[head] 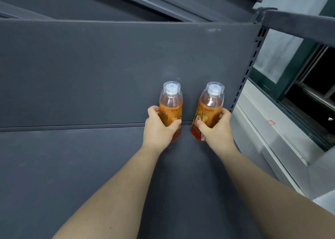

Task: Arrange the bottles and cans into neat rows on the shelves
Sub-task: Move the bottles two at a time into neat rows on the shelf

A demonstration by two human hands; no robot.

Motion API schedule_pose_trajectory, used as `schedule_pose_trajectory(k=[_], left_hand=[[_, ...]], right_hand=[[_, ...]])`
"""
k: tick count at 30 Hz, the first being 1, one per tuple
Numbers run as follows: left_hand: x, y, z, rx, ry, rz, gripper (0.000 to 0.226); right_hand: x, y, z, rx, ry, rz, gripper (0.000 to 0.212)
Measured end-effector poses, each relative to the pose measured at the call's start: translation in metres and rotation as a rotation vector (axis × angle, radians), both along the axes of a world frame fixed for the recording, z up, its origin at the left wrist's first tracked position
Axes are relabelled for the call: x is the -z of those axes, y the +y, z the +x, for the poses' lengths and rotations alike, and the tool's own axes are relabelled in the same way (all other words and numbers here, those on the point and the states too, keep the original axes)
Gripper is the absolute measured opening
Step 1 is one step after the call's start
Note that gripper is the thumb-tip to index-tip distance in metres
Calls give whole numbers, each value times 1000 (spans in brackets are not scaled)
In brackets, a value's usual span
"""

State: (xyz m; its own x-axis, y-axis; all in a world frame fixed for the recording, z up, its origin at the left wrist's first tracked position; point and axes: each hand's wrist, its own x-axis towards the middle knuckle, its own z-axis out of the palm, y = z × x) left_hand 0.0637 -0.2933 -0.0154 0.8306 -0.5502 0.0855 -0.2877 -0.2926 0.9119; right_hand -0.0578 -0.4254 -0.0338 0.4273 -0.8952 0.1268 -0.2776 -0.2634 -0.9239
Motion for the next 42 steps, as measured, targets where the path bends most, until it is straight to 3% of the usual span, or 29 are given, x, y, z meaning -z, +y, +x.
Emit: schedule_pose_trajectory(k=[4, 18, 23, 32, 38, 42], left_hand=[[-1, -6, -8, -91, -137, 125, 86], [-1, -2, -10, 75, 41, 9, 66], [4, -5, -16, -7, -68, 121, 73], [4, -8, -9, 65, -40, 89, 63], [6, -9, -13, 70, 2, 70, 74], [6, -14, -15, 31, -17, 98, 73]], right_hand=[[0, 3, 7, 109, 129, -122, 97], [-2, 6, -7, -117, -9, 1, 71], [1, 5, 0, 5, 105, -102, 88], [-1, 1, 1, -77, 46, -15, 69], [7, 3, 6, -23, 82, -65, 83], [6, 2, 10, -5, 90, -49, 78]])
